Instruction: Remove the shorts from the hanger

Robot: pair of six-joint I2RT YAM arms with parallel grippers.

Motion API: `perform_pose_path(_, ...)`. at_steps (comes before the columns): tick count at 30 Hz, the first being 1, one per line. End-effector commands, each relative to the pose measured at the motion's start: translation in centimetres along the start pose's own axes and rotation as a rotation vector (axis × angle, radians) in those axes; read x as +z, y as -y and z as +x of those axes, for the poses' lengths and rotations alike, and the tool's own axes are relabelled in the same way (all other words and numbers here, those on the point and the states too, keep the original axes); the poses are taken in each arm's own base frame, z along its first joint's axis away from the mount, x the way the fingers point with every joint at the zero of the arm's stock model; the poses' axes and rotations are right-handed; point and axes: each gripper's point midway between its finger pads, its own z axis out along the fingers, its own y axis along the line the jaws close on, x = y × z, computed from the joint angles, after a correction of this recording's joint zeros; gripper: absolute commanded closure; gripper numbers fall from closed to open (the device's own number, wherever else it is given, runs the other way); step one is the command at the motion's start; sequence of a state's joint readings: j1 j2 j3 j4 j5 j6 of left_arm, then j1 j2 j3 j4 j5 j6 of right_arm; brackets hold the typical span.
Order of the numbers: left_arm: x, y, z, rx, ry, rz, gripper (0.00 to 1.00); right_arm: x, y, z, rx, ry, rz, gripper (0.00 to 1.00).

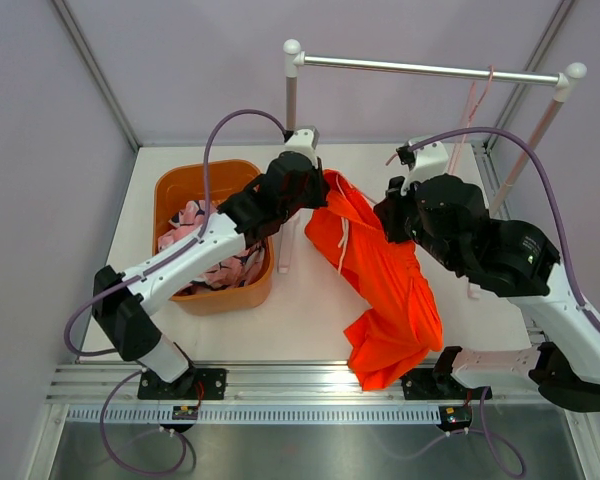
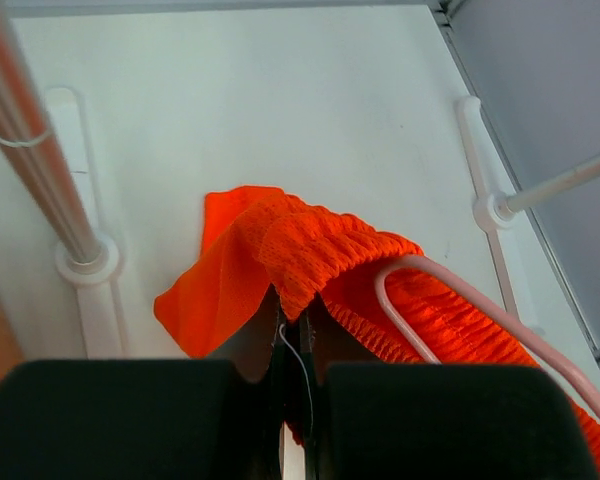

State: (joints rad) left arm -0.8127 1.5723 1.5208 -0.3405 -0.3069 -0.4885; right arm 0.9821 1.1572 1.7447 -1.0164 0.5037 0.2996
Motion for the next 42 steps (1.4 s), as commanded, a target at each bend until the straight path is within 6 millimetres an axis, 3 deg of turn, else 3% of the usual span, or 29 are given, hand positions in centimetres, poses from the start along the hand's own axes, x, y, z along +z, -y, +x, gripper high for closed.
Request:
perform_pose_path(1,1.5,-0.1,0.7,0.006,-0.023,0.045,1.00,-1.9,0.6,-2.0,0.039,0.085,-0.003,1.00)
perform_pose_path(5,0.8,2.3,2.9,0.061,-0.094,0.089,1.00,-1.2,0.4,-2.6,0.030,0.106,0.013,1.00)
perform_pose_path(12,-2.9,5.9,3.1,0.112,-0.095,0.200,1.00,-0.3,0.1,-3.2,0.024,0.130,0.031,1.00)
perform_pose_path(21,-13.0,12.0,1.2,0.173,-0.084,0.453,1.00,1.0,2.1,-5.6,-0.024,0.200,0.197,1.00)
perform_pose_path(24,-17.8,14.7,1.6,0.202,-0.100,0.601,1.00,2.7,2.9,-5.9,-0.036,0.192,0.253,1.00)
perform_pose_path(27,-21.1,15.7,1.8,0.230,-0.114,0.693,1.00,4.4,4.3,-6.5,-0.009,0.190,0.271,1.00)
perform_pose_path(31,-23.5,15.1,1.9,0.305,-0.145,0.708,0.99,6.2,6.2,-8.0,0.007,0.193,0.312,1.00)
perform_pose_path(32,-23.8,15.0,1.0,0.308,-0.123,0.692,0.99,6.1,6.4,-8.8,0.011,0.209,0.316,1.00)
perform_pose_path(38,-23.4,12.7,0.1,0.361,-0.097,0.574,0.98,6.4,5.8,-11.2,0.014,0.229,0.288,1.00)
perform_pose_path(41,-23.7,11.2,-2.5,0.374,-0.023,0.491,0.97,6.8,5.1,-10.6,-0.002,0.179,0.258,1.00)
perform_pose_path(42,-24.4,10.8,-4.8,0.370,0.035,0.467,0.97,6.7,5.0,-10.4,-0.003,0.168,0.248,1.00)
